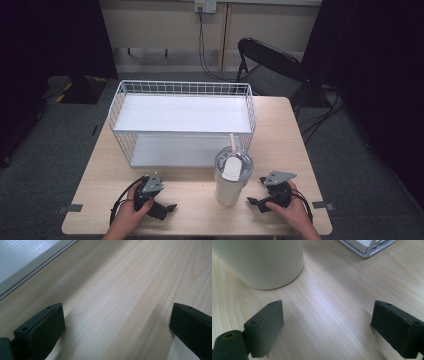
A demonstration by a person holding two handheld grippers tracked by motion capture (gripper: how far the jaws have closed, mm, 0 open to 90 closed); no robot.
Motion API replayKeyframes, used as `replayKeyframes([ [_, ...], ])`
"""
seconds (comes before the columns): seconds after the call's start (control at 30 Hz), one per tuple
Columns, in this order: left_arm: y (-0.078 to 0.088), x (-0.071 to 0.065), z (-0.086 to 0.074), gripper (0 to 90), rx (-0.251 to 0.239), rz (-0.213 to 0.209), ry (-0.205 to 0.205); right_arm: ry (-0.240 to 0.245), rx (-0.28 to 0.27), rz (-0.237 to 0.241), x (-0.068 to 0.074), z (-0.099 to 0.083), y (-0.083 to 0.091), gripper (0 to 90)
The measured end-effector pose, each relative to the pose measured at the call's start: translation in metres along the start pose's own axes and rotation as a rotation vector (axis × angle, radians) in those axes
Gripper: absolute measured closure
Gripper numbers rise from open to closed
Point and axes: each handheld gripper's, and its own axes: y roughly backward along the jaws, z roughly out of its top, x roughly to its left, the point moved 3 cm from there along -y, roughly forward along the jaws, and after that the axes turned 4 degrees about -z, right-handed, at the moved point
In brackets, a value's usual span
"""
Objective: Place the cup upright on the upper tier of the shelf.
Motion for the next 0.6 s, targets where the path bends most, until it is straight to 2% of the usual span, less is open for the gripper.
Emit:
replayKeyframes([
  [0.33, -0.0002, 0.0002, -0.0001, 0.0, 0.002, 0.001, -0.004, -0.005, -0.002, -0.009, 0.0003, 0.0003, -0.0002, 10.4],
  [0.5, -0.0002, 0.0002, -0.0001, 0.0, 0.001, 0.002, -0.004, -0.025, -0.013, -0.010, -0.0010, 0.0003, 0.0007, 13.5],
  [0.53, -0.0002, 0.0002, -0.0001, 0.0, 0.002, 0.002, -0.004, -0.049, -0.034, -0.002, -0.0013, 0.0012, 0.0023, 13.7],
  [0.6, -0.0002, 0.0002, -0.0001, 0.0, 0.002, 0.002, -0.004, -0.052, -0.039, 0.002, -0.0010, 0.0021, 0.0033, 13.7],
])
